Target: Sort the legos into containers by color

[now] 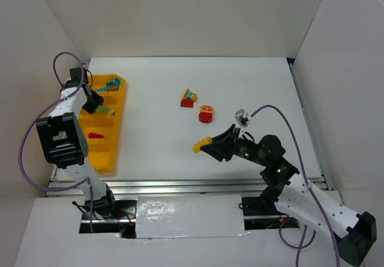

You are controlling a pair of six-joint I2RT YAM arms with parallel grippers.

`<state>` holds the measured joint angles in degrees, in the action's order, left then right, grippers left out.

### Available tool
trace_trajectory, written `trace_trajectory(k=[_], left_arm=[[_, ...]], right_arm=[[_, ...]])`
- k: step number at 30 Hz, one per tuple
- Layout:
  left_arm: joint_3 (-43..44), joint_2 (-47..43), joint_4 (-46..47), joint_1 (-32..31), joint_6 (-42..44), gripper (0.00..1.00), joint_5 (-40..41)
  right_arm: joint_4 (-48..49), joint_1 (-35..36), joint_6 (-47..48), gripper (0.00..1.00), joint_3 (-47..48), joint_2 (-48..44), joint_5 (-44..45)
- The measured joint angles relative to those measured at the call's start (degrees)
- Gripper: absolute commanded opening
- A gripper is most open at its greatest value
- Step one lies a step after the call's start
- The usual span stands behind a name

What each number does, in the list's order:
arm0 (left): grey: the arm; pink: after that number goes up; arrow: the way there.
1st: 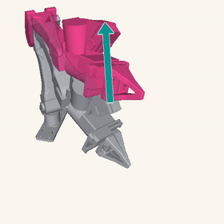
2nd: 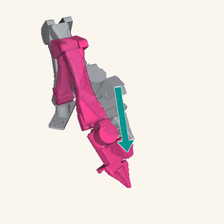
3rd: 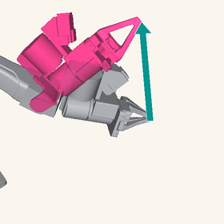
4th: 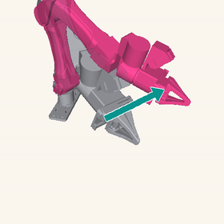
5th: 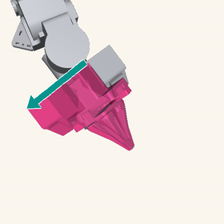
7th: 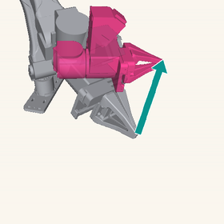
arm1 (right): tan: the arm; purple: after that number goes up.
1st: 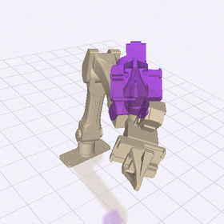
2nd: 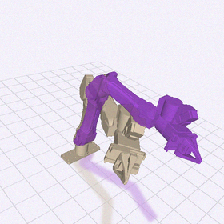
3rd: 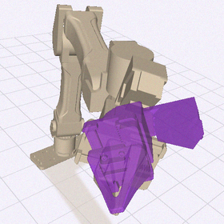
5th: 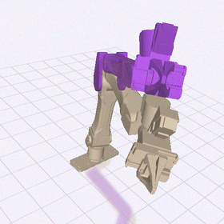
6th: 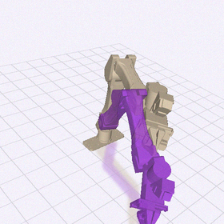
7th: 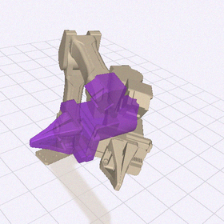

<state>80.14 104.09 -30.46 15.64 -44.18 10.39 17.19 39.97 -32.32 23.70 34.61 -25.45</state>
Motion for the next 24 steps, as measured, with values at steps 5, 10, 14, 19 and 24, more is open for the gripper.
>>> trace_trajectory(k=[5, 10, 14, 19, 24], left_arm=[[0.0, 0.0, 0.5, 1.1, -1.2, 0.68, -0.5], [0.1, 0.0, 2.2, 1.2, -2.0, 0.99, -1.8], [-0.8, -1.2, 2.4, 1.2, -2.3, 1.0, -3.0], [-3.4, -8.5, 3.4, 1.1, -2.2, 1.0, -4.7], [-6.9, -22.0, 7.7, -2.3, 0.9, 1.0, -8.7]], right_arm=[[0.0, 0.0, 0.0, 0.0, 0.0, 0.8, -0.5], [0.1, 0.0, -0.1, 0.0, 0.0, 1.5, -1.3], [0.2, 0.0, -0.2, 0.0, 0.0, 1.9, -1.4], [0.1, 0.0, -0.8, 0.0, 0.1, 3.4, -1.2], [0.1, 0.0, -2.4, 0.0, 1.1, 6.0, 0.7]])
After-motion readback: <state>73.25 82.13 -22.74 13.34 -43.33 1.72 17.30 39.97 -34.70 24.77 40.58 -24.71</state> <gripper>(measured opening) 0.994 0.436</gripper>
